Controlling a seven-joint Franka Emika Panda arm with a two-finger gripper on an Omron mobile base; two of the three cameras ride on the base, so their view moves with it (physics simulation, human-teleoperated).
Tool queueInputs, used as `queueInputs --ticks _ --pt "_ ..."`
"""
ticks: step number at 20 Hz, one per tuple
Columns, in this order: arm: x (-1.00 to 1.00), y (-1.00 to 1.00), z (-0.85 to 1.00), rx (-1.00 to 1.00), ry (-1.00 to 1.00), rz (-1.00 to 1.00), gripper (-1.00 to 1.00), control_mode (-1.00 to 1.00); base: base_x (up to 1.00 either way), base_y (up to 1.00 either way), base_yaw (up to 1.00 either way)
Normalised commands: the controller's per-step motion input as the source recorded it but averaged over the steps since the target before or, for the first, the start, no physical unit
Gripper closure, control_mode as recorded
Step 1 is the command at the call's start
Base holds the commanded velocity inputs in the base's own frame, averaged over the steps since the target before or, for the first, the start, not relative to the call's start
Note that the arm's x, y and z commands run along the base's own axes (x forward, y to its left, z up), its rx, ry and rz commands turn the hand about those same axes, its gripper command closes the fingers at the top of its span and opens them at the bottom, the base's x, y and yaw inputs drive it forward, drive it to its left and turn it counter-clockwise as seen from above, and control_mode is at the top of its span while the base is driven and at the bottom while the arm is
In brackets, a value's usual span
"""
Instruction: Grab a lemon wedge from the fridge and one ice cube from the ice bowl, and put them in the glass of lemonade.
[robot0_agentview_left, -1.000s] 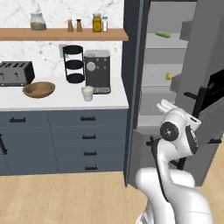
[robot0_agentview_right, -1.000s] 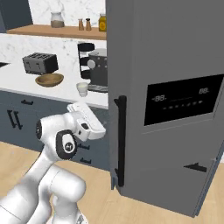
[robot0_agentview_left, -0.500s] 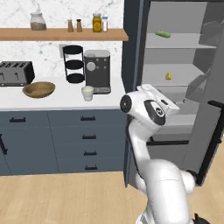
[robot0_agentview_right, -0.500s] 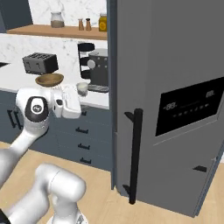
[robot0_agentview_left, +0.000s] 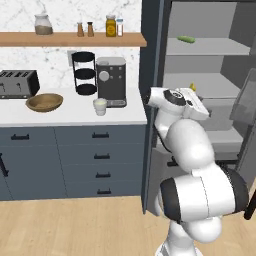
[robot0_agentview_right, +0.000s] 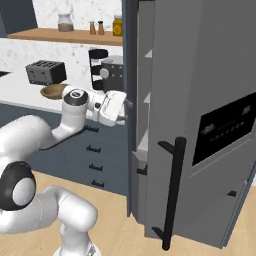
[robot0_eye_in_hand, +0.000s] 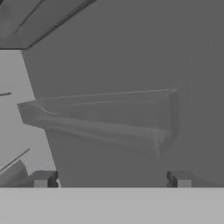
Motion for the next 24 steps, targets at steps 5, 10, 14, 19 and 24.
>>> queueInputs --ticks 5,10,14,19,24 --pt "-0.18 -1.0 -0.14 0.0 0.0 -0.25 -1.0 -1.0 0.0 0.0 0.0" --pt "-0.44 -1.0 -0.13 0.01 0.0 -0.25 -1.0 -1.0 0.0 0.0 0.0" --pt "-0.64 -1.0 -0.09 0.04 0.0 -0.24 -1.0 -1.0 0.0 0.0 0.0" --pt "-0.68 -1.0 -0.07 0.05 -0.01 -0.21 -1.0 -1.0 0.0 0.0 0.0" --pt "-0.71 -0.87 0.02 0.08 -0.13 -0.1 -1.0 -1.0 0.0 0.0 0.0"
